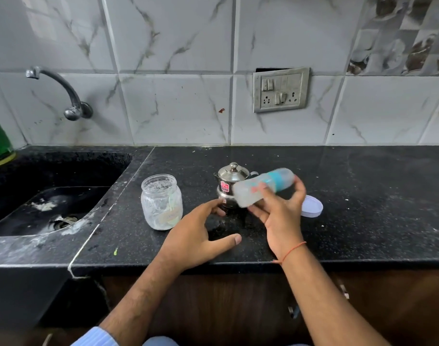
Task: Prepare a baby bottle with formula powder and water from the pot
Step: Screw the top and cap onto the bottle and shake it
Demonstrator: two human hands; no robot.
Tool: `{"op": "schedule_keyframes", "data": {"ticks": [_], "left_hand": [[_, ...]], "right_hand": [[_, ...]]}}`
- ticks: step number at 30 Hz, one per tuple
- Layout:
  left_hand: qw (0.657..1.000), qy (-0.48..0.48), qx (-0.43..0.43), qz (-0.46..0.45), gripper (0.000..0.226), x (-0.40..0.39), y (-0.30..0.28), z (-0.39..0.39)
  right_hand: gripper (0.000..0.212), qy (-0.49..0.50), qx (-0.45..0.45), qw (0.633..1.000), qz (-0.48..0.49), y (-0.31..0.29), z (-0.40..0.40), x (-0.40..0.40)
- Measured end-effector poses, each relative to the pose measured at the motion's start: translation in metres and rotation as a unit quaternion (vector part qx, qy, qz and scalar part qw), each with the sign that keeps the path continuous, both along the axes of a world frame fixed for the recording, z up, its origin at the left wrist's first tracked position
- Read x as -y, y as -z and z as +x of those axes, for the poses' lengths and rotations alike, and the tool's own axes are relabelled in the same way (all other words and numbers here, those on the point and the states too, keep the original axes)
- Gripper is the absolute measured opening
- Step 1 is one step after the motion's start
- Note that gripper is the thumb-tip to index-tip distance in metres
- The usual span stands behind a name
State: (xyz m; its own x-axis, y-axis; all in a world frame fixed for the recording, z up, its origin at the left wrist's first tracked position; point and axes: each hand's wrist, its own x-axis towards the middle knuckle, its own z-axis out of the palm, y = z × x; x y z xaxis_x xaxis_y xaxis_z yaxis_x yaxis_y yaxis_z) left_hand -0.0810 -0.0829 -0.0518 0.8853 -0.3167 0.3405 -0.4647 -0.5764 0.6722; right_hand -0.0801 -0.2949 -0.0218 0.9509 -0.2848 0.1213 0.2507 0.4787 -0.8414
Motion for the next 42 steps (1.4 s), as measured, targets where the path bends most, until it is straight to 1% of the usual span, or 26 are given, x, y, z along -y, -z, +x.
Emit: {"op": "schedule_keyframes", "data": {"ticks": [1,2,3,4,5,7,8,9,11,12,13,15,16,17,18,21,25,27,30,31,33,36,40,42], "left_hand": [[1.0,-0.002,0.0,0.0,0.102,0.001,0.001,0.0],[1.0,-0.005,0.004,0.003,0.103,0.001,0.001,-0.001],[1.0,-0.007,0.009,0.007,0.103,0.001,0.001,-0.001],[1.0,-0.007,0.014,0.009,0.103,0.0,0.001,0.0],[1.0,-0.005,0.013,0.007,0.101,0.0,0.0,0.0],[1.0,-0.002,0.004,0.005,0.1,0.0,0.001,0.001],[1.0,-0.003,0.0,0.007,0.101,0.0,0.002,0.001],[1.0,-0.007,0.002,0.012,0.103,0.0,0.002,0.001],[1.0,-0.011,0.009,0.017,0.104,-0.001,0.002,0.001],[1.0,-0.009,0.008,0.017,0.102,-0.001,0.001,0.001],[1.0,-0.006,0.005,0.015,0.098,-0.001,0.001,0.002],[1.0,0.002,0.0,0.005,0.098,0.0,0.0,0.001],[1.0,0.004,-0.001,-0.001,0.101,0.001,0.001,0.0],[1.0,0.004,0.001,-0.006,0.103,0.001,0.001,-0.001],[1.0,0.004,0.003,-0.006,0.104,0.0,0.001,-0.001],[1.0,0.006,-0.001,-0.003,0.104,-0.002,0.001,0.001],[1.0,0.011,-0.007,-0.016,0.104,-0.002,0.001,0.001],[1.0,0.011,-0.004,-0.016,0.103,-0.002,0.001,0.001],[1.0,0.011,-0.003,-0.019,0.103,-0.003,0.001,0.0],[1.0,0.011,-0.002,-0.019,0.103,-0.002,0.001,-0.001],[1.0,0.013,0.0,-0.016,0.102,-0.002,0.001,-0.002],[1.0,0.016,0.01,-0.009,0.101,-0.001,0.0,-0.005],[1.0,0.021,0.019,-0.002,0.101,-0.001,0.0,-0.004],[1.0,0.024,0.02,-0.004,0.1,-0.002,0.001,-0.003]], "right_hand": [[0.07,0.003,-0.003,1.0,0.016,0.0,0.002,0.003],[0.071,-0.026,-0.005,1.0,-0.012,-0.002,0.001,0.003],[0.073,-0.069,-0.001,0.995,-0.066,-0.001,-0.001,0.001],[0.074,-0.089,0.002,0.99,-0.106,0.0,-0.004,-0.002],[0.074,-0.076,0.0,0.992,-0.102,0.0,-0.003,-0.004],[0.069,-0.005,-0.005,1.0,-0.005,-0.001,0.0,-0.001],[0.067,0.002,-0.005,1.0,0.017,-0.001,0.002,0.003],[0.068,-0.02,-0.006,1.0,0.0,-0.002,0.003,0.005],[0.073,-0.104,0.004,0.989,-0.106,-0.002,-0.004,0.003],[0.075,-0.108,0.011,0.986,-0.129,0.0,-0.007,0.0],[0.076,-0.083,0.011,0.99,-0.116,0.0,-0.006,-0.003],[0.074,-0.017,0.01,0.998,-0.053,-0.002,-0.005,-0.001],[0.074,-0.003,0.015,0.998,-0.054,-0.003,-0.005,0.003],[0.076,-0.002,0.021,0.996,-0.083,-0.003,-0.007,0.006],[0.078,-0.007,0.029,0.99,-0.136,-0.002,-0.01,0.01],[0.086,-0.013,0.06,0.955,-0.289,0.004,-0.021,0.023],[0.091,0.024,0.066,0.904,-0.421,0.002,-0.031,0.045],[0.095,0.041,0.055,0.871,-0.487,-0.004,-0.034,0.054],[0.105,0.054,0.037,0.809,-0.584,-0.015,-0.03,0.066],[0.107,0.056,0.031,0.797,-0.6,-0.018,-0.027,0.069],[0.112,0.055,0.017,0.786,-0.615,-0.022,-0.019,0.075],[0.111,0.067,0.006,0.771,-0.634,-0.024,-0.004,0.084],[0.102,0.079,-0.006,0.768,-0.636,-0.023,0.022,0.092],[0.101,0.082,-0.011,0.769,-0.634,-0.022,0.034,0.093]]}}
